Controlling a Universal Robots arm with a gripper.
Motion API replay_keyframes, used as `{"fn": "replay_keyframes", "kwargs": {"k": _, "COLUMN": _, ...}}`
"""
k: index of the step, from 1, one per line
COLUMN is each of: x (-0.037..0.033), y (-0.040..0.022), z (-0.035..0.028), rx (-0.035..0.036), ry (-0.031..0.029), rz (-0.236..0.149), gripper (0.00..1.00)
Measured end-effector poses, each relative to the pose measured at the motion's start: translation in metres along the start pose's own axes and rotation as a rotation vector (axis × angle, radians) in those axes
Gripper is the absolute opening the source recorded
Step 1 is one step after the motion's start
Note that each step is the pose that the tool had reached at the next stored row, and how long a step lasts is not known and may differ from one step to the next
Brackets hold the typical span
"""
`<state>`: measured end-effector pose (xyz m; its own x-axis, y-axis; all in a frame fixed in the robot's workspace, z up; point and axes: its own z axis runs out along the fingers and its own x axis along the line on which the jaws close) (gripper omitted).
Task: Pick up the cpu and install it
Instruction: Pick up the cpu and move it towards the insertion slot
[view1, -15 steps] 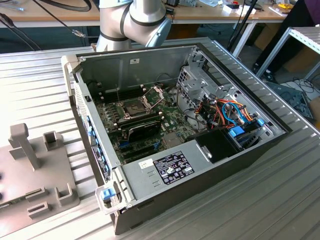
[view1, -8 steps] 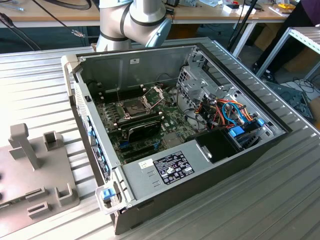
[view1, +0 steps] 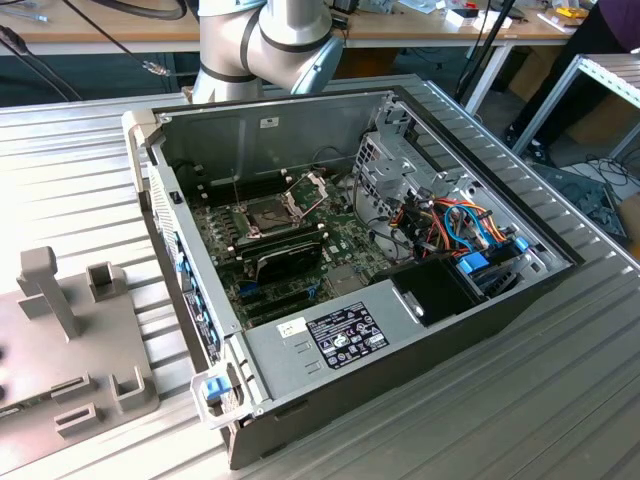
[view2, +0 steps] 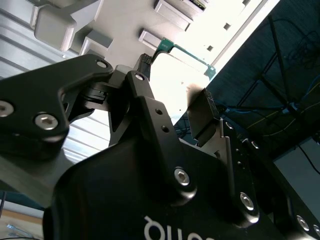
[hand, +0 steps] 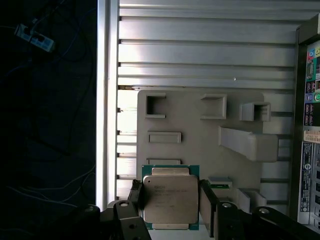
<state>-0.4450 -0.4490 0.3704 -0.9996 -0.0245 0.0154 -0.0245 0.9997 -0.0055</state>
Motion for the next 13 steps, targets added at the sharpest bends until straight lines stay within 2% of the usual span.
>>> {"fn": "replay_keyframes", "kwargs": {"k": 7, "x": -0.0003, "y": 0.0000, "z": 0.0000, "rx": 0.0000, "ry": -0.0001, "rz": 0.000, "gripper": 0.55}}
{"fn": "replay_keyframes", "kwargs": {"k": 13, "x": -0.0057, "y": -0.0002, "z": -0.0002, "rx": 0.0000, "ry": 0.0001, "rz": 0.000, "gripper": 0.55}}
